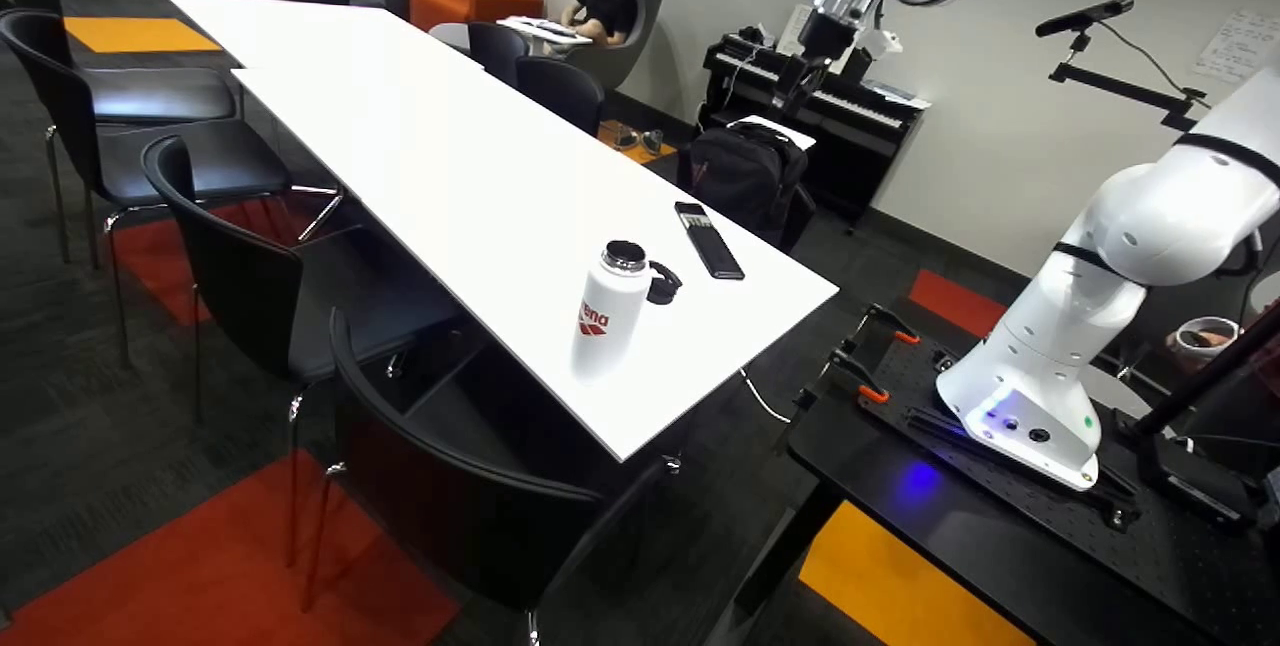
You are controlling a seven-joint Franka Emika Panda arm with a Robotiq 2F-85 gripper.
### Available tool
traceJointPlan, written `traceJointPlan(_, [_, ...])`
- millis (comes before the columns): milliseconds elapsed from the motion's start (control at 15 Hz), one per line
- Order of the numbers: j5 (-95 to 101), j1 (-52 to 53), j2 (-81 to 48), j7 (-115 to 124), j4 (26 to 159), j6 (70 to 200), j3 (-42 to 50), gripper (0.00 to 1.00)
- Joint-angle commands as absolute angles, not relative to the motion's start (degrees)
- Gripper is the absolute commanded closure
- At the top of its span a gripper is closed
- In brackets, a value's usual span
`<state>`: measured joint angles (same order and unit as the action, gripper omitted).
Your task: Take the lid and put it on the bottle
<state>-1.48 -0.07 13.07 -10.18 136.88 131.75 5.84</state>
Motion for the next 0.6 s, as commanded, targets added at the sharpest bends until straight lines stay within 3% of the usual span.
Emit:
traceJointPlan(0, [-1.3,-0.1,2.3,-6.1,132.1,134.0,3.3,0.0])
traceJointPlan(533, [-1.2,-0.6,1.0,-4.4,132.3,133.8,2.5,0.0])
